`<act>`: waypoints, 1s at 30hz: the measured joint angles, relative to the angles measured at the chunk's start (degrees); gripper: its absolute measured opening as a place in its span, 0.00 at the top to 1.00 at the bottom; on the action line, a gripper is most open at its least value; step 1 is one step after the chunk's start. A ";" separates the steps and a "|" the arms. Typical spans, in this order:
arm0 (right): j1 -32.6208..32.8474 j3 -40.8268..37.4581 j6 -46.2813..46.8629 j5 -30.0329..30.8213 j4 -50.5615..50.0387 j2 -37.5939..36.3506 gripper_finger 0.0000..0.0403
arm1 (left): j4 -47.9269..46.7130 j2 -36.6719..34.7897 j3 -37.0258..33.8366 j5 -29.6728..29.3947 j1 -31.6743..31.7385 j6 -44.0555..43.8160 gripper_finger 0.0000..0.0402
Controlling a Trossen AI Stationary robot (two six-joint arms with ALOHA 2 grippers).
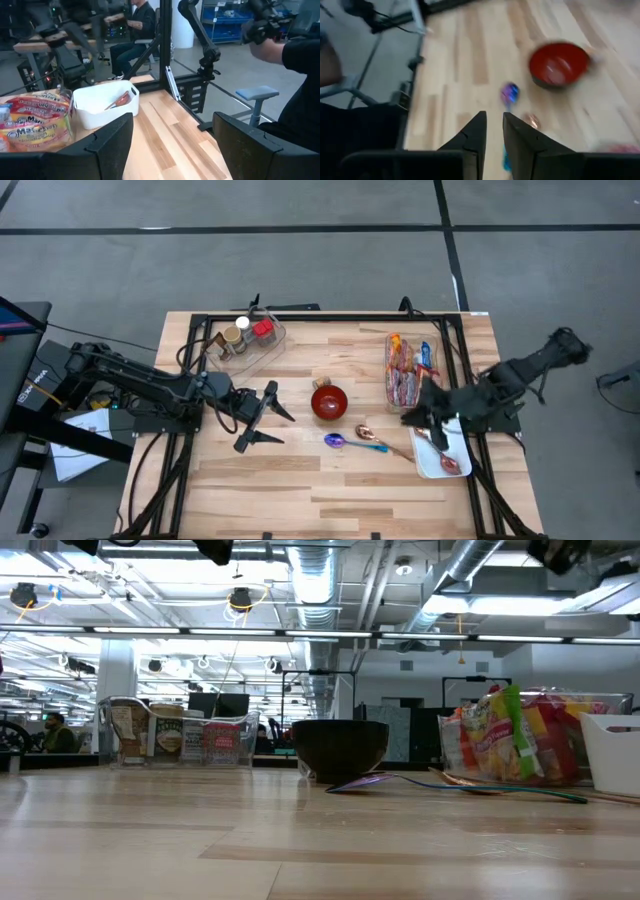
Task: Pick & Place Food Item
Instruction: Put the brown seasoning bottle into the left transparent bin
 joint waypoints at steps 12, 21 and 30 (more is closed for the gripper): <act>18.95 0.00 -21.64 23.44 26.22 16.62 0.80 | 9.78 1.89 0.00 -12.04 -11.68 16.20 0.33; 14.67 0.00 -21.75 30.15 23.97 20.82 0.45 | 10.24 1.38 2.41 -31.98 -21.90 23.62 0.30; 7.31 0.57 -19.11 23.33 24.12 19.50 0.37 | 9.42 1.38 3.34 -44.21 -27.09 26.54 0.30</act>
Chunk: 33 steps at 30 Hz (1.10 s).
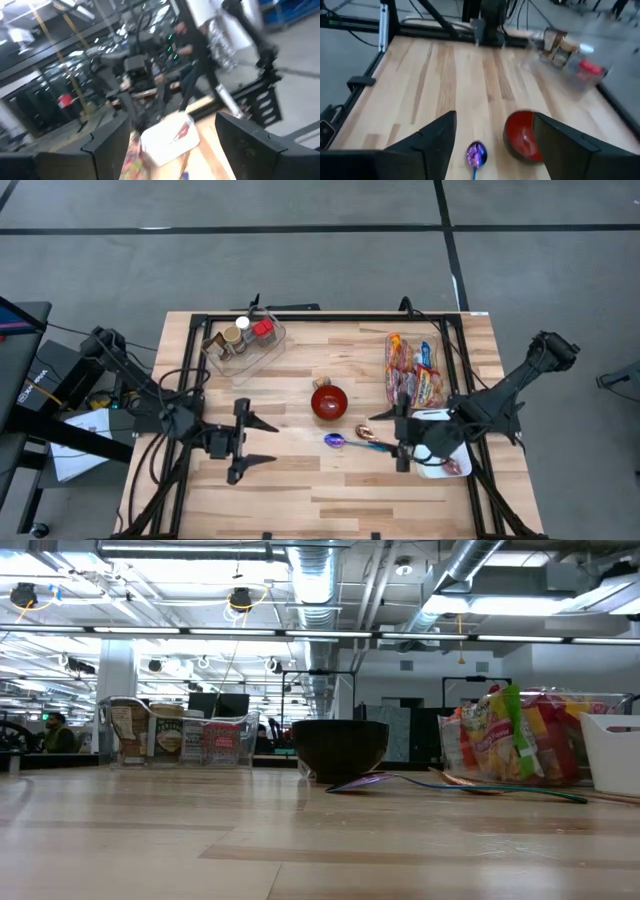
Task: Pick & Place Food Item
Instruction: Put the brown seasoning bottle into the left transparent bin
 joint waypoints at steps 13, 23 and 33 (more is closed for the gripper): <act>-3.70 -0.02 8.12 -5.70 -4.39 3.93 0.43 | -6.84 -0.02 -0.02 -26.77 -1.36 0.05 0.30; -9.71 -0.02 9.29 -15.48 -4.97 10.33 0.43 | -8.37 -1.25 -0.04 -38.17 -1.52 0.24 0.30; -16.05 -0.03 6.63 -14.38 -5.85 9.73 0.43 | -16.68 -1.26 -0.02 -29.92 4.15 1.89 0.30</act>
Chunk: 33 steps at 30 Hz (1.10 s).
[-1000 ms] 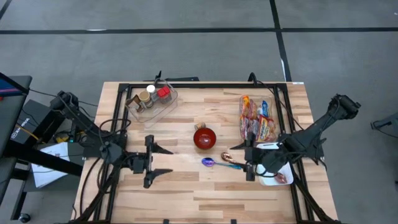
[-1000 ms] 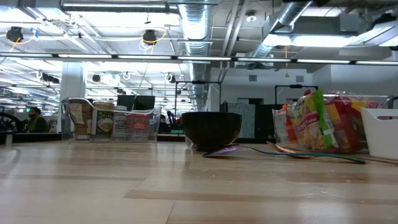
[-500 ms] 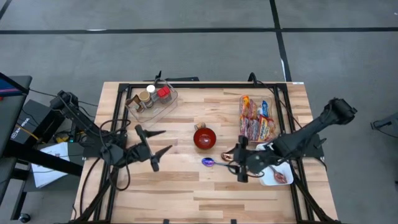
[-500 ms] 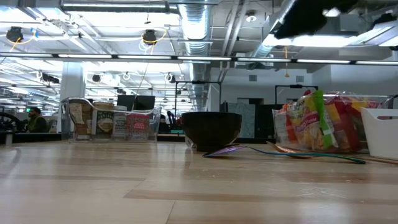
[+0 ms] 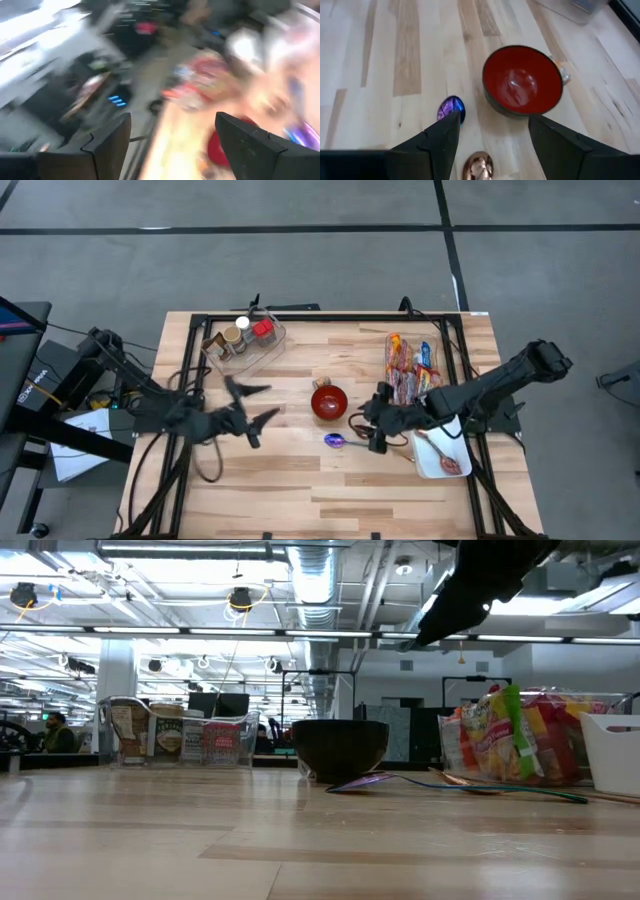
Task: Pick & Place Food Item
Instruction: Put the brown seasoning bottle into the left transparent bin
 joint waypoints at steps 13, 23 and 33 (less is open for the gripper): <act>-0.28 0.03 -1.44 -0.09 0.66 -1.19 0.43 | -17.41 2.46 -0.06 50.01 44.11 -4.48 0.30; 0.15 0.01 1.79 -0.11 0.94 -1.14 0.43 | 0.92 16.13 0.81 82.63 68.89 -29.47 0.44; 0.58 0.01 2.03 -0.13 3.64 -1.14 0.43 | -5.81 35.41 12.70 77.02 62.60 -31.73 0.97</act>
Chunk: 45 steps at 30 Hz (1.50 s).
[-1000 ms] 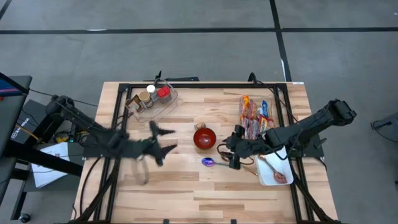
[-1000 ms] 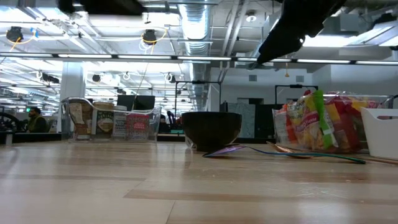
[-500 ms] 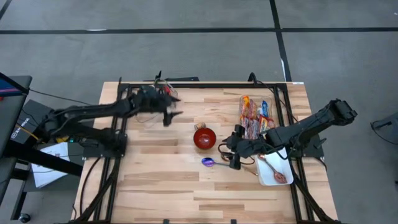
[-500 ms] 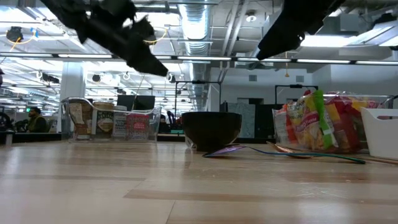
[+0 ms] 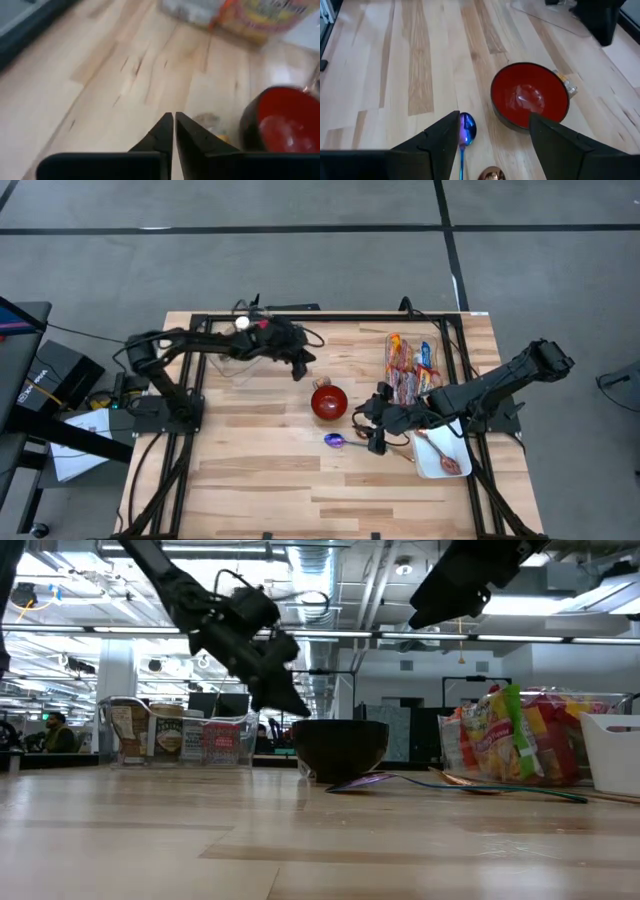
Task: Pick & Place Food Item
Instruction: Put the brown seasoning bottle into the left transparent bin
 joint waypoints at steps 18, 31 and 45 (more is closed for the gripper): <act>0.03 0.00 -0.32 -0.26 -0.60 0.02 0.43 | -2.81 3.78 1.16 9.22 -1.06 1.35 1.00; 0.06 0.00 -0.46 -1.37 -0.67 0.02 0.43 | -12.37 3.71 7.14 -10.09 -10.87 8.67 1.00; 0.40 1.12 -0.50 -1.51 -1.68 -0.47 0.43 | -12.88 9.96 9.97 -6.32 -9.82 5.63 1.00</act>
